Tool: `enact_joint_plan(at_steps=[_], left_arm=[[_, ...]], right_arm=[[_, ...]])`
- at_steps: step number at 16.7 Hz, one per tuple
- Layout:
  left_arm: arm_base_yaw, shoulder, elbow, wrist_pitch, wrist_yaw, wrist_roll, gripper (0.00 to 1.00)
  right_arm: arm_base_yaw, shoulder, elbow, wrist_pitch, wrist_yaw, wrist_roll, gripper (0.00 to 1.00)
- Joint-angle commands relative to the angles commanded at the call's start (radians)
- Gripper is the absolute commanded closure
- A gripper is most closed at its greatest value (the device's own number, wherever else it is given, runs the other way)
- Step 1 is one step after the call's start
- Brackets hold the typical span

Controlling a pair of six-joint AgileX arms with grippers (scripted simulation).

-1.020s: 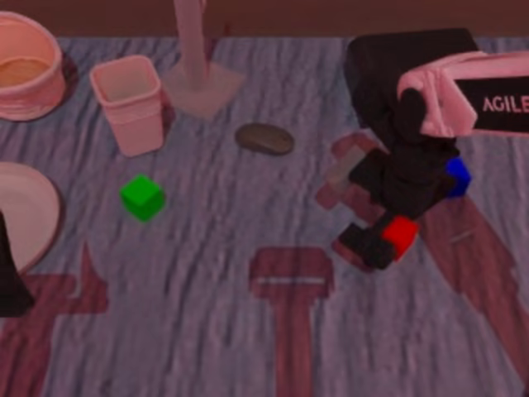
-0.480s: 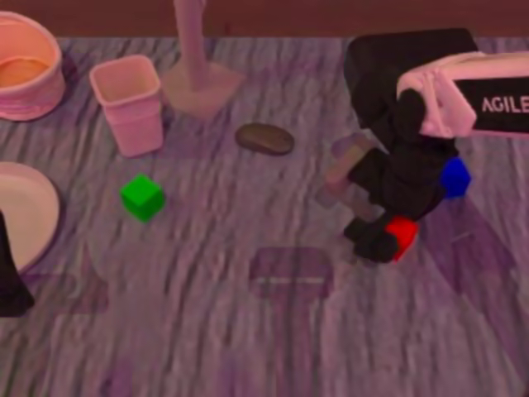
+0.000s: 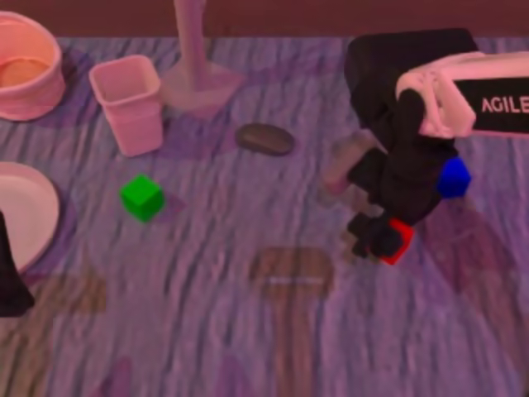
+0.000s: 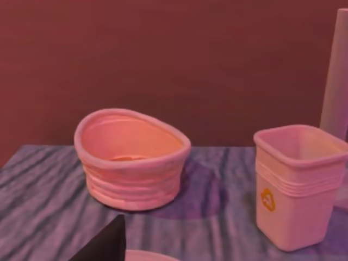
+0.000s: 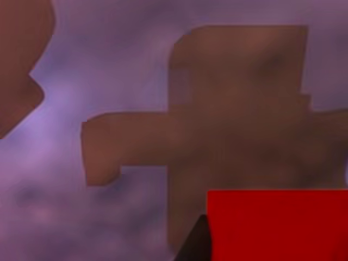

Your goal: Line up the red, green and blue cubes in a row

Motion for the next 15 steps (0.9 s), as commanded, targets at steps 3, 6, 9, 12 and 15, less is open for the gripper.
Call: enact_joint_plan(at_steps=[3, 6, 9, 12, 15], left_arm=[[0.000, 0.000, 0.000, 0.000, 0.000, 0.000, 0.00], [0.000, 0.000, 0.000, 0.000, 0.000, 0.000, 0.00], [0.000, 0.000, 0.000, 0.000, 0.000, 0.000, 0.00], [0.000, 0.000, 0.000, 0.000, 0.000, 0.000, 0.00], [0.000, 0.000, 0.000, 0.000, 0.000, 0.000, 0.00]], right_arm=[[-0.001, -0.040, 0.010, -0.019, -0.013, 0.010, 1.00], [-0.001, -0.053, 0.038, -0.060, -0.013, 0.011, 1.00], [0.002, -0.090, 0.097, -0.165, -0.013, 0.011, 1.00], [0.007, -0.126, 0.148, -0.249, -0.014, 0.008, 1.00], [0.008, -0.133, 0.155, -0.258, -0.014, 0.007, 1.00]])
